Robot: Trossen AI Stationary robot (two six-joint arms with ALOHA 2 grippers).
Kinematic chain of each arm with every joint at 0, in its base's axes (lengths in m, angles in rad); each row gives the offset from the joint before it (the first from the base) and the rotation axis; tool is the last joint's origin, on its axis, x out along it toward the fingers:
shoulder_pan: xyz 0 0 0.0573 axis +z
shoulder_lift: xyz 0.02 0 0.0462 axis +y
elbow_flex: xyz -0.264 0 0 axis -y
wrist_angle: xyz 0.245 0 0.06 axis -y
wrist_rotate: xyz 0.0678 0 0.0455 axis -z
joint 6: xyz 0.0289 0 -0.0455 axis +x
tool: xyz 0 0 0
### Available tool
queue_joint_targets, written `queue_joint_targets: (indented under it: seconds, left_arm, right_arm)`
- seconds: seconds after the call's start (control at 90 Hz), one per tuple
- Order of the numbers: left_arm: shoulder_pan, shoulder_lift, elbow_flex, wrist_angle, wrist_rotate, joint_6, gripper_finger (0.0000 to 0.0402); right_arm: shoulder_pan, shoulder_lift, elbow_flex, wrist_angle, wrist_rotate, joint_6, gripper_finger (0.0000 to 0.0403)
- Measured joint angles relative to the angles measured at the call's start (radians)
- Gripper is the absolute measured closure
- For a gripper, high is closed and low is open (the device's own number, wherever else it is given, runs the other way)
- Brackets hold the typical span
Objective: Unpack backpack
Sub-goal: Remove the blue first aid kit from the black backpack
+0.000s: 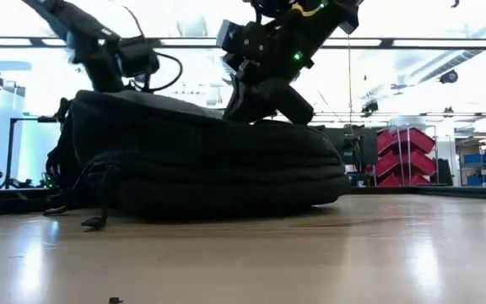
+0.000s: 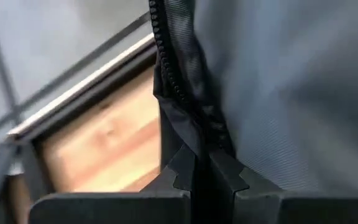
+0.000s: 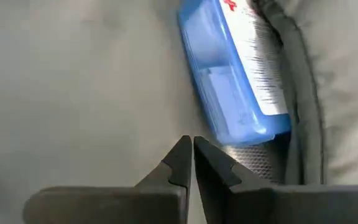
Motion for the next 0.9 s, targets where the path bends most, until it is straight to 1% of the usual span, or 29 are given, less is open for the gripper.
queue_joint_targets:
  seconds: [0.1, 0.178, 0.256, 0.4, 0.511, 0.589, 0.667, 0.778, 0.811, 0.9]
  left_arm:
    - [0.013, 0.0, -0.077, 0.117, 0.067, -0.029, 0.0397]
    - [0.016, 0.004, -0.128, 0.179, 0.105, -0.045, 0.0397]
    - [0.021, 0.003, -0.173, 0.246, 0.122, -0.06, 0.0397]
    - [0.026, 0.009, -0.23, 0.323, 0.132, -0.091, 0.0397]
    - [0.026, 0.01, -0.245, 0.336, 0.136, -0.098, 0.0397]
    - [0.025, 0.015, -0.248, 0.349, 0.152, -0.1, 0.0397]
    - [0.025, 0.018, -0.252, 0.37, 0.19, -0.108, 0.0397]
    - [0.013, 0.02, -0.253, 0.375, 0.219, -0.114, 0.0397]
    - [0.008, 0.021, -0.256, 0.38, 0.235, -0.12, 0.0397]
    - [0.005, 0.021, -0.264, 0.385, 0.256, -0.125, 0.0397]
  right_arm:
    - [0.0, 0.032, 0.0, 0.024, 0.006, -0.079, 0.0345]
    - [0.008, 0.063, -0.002, 0.046, 0.057, -0.14, 0.0301]
    - [0.031, 0.074, -0.003, 0.068, 0.15, -0.189, 0.0254]
    - [0.06, 0.077, -0.003, 0.093, 0.189, -0.224, 0.0175]
    - [0.087, 0.074, -0.003, 0.104, 0.254, -0.255, 0.0132]
    - [0.087, 0.071, -0.002, 0.12, 0.259, -0.29, 0.0116]
    - [0.077, 0.074, -0.002, 0.147, 0.263, -0.332, 0.0111]
    - [0.062, 0.075, 0.001, 0.229, 0.284, -0.395, 0.0117]
    - [0.051, 0.076, 0.003, 0.23, 0.268, -0.408, 0.012]
    - [0.043, 0.077, 0.001, 0.246, 0.273, -0.457, 0.0128]
